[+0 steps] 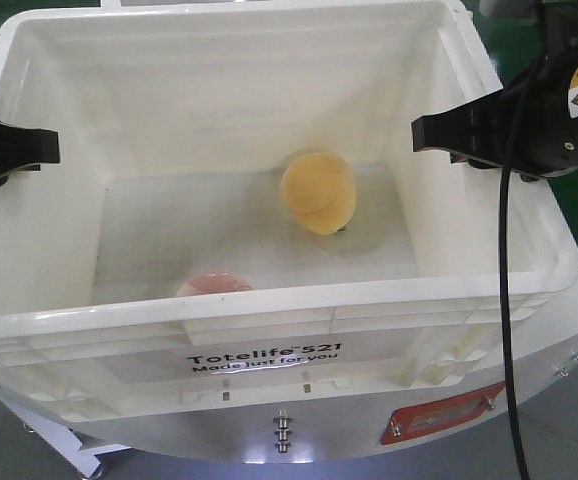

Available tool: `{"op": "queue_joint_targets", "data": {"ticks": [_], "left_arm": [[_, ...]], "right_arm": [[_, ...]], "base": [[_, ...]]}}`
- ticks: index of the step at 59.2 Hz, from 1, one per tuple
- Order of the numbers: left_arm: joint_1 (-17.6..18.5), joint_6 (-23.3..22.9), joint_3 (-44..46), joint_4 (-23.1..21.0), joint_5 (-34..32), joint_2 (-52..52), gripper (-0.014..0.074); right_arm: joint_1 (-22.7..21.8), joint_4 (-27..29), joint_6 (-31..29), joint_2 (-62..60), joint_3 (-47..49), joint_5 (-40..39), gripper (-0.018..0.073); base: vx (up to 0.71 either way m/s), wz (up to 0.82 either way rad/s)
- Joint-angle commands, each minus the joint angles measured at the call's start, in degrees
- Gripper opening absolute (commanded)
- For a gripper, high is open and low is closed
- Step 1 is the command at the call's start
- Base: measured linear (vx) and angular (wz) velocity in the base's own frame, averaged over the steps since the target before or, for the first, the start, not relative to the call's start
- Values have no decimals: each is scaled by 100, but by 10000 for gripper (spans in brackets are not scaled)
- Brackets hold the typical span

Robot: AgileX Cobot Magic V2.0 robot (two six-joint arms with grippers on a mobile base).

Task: Place moving items into box and shelve
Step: 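Hold the tote with both grippers while the base drives away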

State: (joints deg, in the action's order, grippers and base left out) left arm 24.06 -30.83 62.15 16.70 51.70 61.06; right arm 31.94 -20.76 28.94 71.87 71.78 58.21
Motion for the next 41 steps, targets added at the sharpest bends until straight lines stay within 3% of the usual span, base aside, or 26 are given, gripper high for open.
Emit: {"op": "queue_joint_targets", "data": {"ticks": [1, 41], "left_arm": [[20, 3, 248, 407, -590, -203, 148], [20, 3, 248, 407, -590, -203, 148]], "right_arm": [[-44, -488, 7, -245, 216, -485, 57], [-44, -488, 7, -245, 216, -485, 57]], "base": [[-2, 7], [-9, 22]]}}
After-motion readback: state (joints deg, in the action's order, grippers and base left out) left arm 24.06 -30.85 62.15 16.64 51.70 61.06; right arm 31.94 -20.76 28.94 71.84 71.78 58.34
